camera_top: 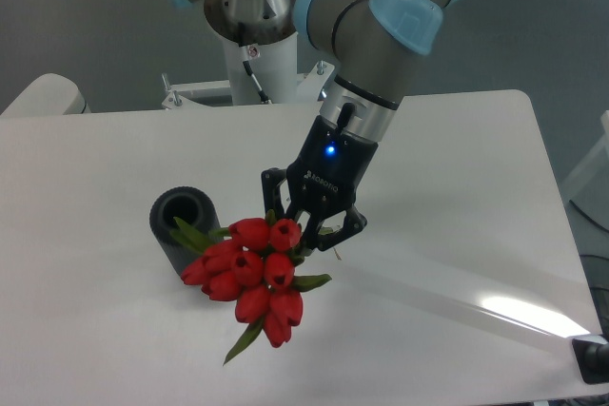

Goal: Insert the flowers into the vase
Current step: 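Carry the red tulip bunch with the gripper over the grey vase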

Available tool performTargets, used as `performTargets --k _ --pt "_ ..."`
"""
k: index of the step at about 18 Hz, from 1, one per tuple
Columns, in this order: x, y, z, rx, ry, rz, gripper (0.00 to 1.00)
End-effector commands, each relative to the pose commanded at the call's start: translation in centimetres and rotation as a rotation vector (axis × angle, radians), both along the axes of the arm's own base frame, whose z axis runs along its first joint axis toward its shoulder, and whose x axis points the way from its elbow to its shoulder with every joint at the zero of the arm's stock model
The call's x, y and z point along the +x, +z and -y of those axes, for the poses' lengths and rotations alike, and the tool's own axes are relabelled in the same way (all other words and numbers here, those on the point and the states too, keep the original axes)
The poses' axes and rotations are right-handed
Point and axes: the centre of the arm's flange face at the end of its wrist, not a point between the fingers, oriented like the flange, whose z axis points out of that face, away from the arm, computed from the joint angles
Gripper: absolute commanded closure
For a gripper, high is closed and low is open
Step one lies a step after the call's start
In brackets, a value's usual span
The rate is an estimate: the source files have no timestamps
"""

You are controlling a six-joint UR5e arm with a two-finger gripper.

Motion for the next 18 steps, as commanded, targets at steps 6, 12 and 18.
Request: performTargets --k 6,12,18 --pt "2.4 1.8 0.2 0.012 0.007 0.014 0.76" --pt "5.2 3.3 -1.0 0.029 0.005 0.065 0.76" --pt "7.9 5.1 -1.7 0.077 -0.019 0.136 0.76"
